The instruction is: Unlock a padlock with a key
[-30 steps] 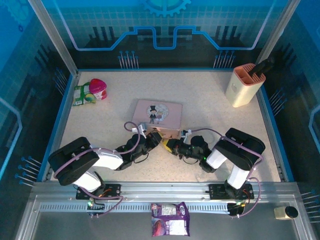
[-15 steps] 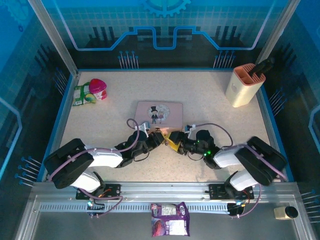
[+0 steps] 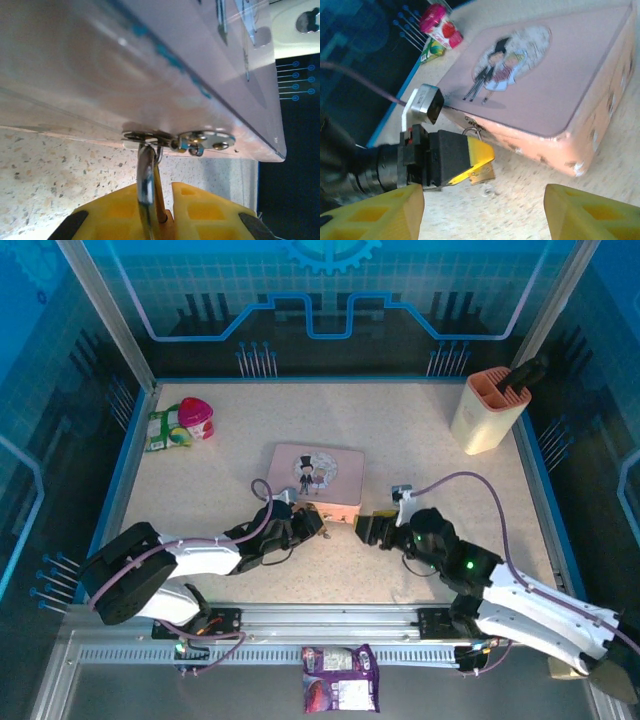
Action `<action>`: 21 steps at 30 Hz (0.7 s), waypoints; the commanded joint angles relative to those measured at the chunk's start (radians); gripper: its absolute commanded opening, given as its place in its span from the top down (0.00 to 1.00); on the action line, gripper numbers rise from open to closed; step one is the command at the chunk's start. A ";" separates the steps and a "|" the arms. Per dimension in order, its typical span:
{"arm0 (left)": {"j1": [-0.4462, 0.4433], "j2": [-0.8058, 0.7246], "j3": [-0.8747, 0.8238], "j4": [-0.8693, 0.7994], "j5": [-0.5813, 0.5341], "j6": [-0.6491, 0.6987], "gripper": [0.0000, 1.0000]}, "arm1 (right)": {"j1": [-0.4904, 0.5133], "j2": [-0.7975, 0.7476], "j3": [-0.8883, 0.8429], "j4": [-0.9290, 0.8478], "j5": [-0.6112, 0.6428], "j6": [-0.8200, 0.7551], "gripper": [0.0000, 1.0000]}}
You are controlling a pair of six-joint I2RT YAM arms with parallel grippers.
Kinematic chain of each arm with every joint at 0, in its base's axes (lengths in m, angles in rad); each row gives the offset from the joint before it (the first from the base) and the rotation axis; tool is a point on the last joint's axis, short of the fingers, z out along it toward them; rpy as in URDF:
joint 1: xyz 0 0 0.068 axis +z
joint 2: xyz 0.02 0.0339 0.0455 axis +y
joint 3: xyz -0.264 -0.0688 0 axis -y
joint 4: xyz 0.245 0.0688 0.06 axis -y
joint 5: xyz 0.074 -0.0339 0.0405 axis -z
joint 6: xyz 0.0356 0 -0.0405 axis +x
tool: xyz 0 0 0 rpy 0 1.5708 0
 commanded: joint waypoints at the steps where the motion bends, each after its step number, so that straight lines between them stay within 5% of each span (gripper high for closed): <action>1: 0.003 -0.056 0.061 -0.002 0.010 0.044 1.00 | 0.134 -0.024 -0.124 0.098 0.287 -0.343 0.36; 5: 0.002 -0.090 0.090 -0.102 0.000 0.071 1.00 | 0.300 0.079 -0.259 0.491 0.446 -0.574 0.38; 8: 0.000 -0.110 0.083 -0.108 -0.005 0.077 1.00 | 0.388 0.244 -0.238 0.617 0.552 -0.727 0.34; 21: -0.021 -0.167 0.038 -0.114 -0.032 0.054 1.00 | 0.492 0.926 -0.139 1.383 0.684 -1.075 0.35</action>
